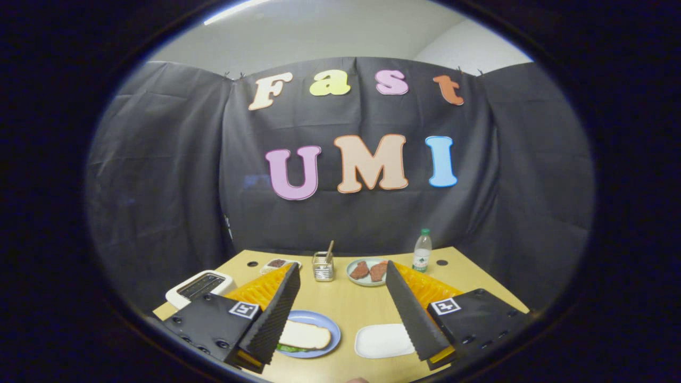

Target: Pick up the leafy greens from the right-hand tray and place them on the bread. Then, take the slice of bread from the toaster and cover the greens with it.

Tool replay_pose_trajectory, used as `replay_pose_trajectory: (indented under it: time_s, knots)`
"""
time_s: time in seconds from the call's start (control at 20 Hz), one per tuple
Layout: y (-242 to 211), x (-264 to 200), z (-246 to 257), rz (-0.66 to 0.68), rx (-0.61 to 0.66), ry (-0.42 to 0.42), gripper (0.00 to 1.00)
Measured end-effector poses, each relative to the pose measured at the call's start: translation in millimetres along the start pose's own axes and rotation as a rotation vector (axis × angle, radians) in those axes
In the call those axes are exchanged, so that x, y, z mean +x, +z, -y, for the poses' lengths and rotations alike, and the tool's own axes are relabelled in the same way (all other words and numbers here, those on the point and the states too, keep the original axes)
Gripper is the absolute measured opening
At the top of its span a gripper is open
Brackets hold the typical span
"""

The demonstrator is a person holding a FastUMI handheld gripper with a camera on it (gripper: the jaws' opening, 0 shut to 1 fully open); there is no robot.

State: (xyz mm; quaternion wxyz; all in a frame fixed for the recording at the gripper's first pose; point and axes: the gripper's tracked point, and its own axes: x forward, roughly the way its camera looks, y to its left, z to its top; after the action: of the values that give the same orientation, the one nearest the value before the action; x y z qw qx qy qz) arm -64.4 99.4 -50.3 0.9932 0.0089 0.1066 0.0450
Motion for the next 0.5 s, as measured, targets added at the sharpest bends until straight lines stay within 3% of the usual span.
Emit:
replay_pose_trajectory:
  time_s: [0.5]
  knots:
    - [-4,-30,14,0.057,-0.059,-0.102,1.00]
